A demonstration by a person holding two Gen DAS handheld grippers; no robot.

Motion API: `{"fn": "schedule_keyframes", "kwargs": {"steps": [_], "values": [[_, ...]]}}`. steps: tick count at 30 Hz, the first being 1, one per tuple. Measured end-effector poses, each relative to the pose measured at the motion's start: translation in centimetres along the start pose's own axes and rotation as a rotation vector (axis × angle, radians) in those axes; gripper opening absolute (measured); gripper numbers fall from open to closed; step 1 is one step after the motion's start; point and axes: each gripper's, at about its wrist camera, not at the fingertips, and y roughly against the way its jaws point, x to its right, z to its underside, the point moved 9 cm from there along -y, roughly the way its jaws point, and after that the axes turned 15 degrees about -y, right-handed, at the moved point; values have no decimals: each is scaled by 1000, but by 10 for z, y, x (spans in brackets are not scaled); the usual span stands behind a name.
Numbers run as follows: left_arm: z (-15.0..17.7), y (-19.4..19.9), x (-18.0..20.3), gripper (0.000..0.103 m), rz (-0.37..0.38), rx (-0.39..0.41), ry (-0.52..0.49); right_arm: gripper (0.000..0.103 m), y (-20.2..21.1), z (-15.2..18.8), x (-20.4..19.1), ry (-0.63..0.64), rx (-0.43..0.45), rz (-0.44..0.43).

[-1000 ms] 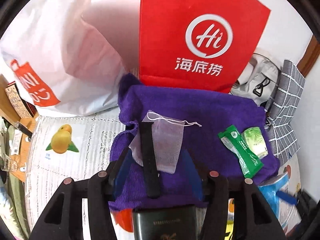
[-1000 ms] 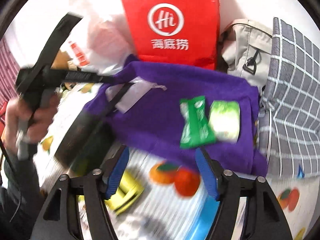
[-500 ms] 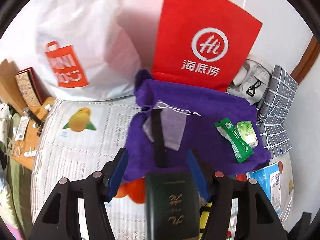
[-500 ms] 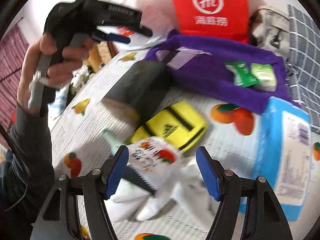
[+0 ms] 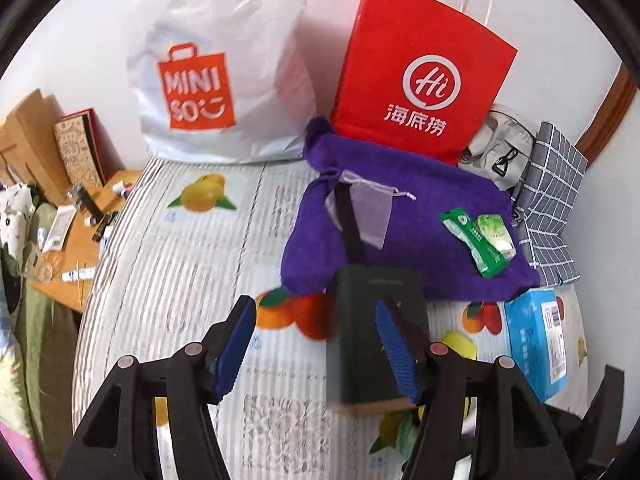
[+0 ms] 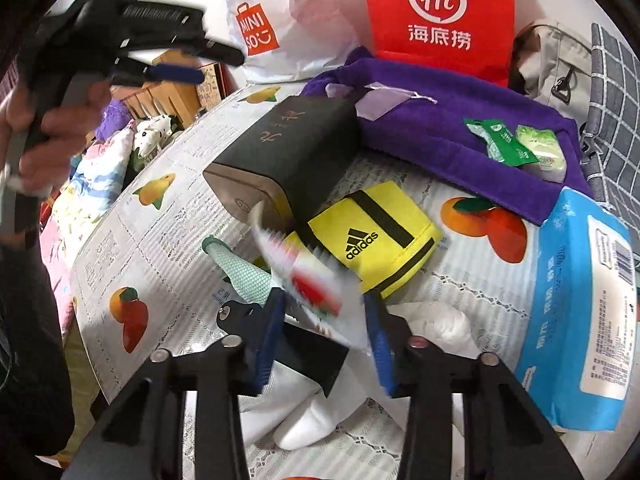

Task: Organize soft objects
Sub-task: 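Drop the strap on the towel while the right gripper reaches toward the white snack packet, then reach the left gripper to a black watch strap while the right gripper reaches the white glove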

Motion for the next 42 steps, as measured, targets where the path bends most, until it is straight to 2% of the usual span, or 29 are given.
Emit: {"fn": "schedule_keyframes", "kwargs": {"steps": [3, 6, 7, 8, 9, 14, 19, 28, 32, 34, 36, 37, 40, 42], "values": [[15, 2, 1, 60, 0, -9, 4, 35, 11, 1, -3, 6, 31, -12], [27, 4, 6, 60, 14, -12, 10, 33, 16, 1, -7, -14, 45, -72], [32, 4, 8, 60, 19, -15, 11, 28, 16, 1, -9, -20, 47, -94], [35, 5, 10, 60, 22, -18, 11, 14, 15, 1, -9, -35, 46, -106], [40, 5, 13, 60, 24, -22, 9, 8, 14, 0, -10, -47, 44, -112], [60, 8, 26, 60, 25, -33, -14, 3, 19, 1, -5, -92, 70, -129], [79, 9, 46, 60, 53, -35, -35, 3, 41, 5, 2, -105, 114, -120], [105, -1, 86, 60, 119, -52, -58, 3, 84, 28, 35, -157, 167, -65], [110, -7, 98, 60, 173, -57, -29, 9, 83, 38, 40, -148, 158, -44], [111, -8, 104, 60, 181, -52, -34, 22, 81, 43, 41, -147, 155, -45], [111, -11, 108, 60, 179, -53, -37, 47, 78, 48, 46, -156, 155, -34], [112, -15, 111, 60, 181, -58, -38, 51, 77, 51, 49, -161, 158, -27], [112, -25, 121, 58, 193, -59, -47, 54, 74, 57, 58, -176, 156, -1], [111, -31, 126, 51, 193, -61, -57, 54, 71, 60, 65, -189, 148, 11]]}}
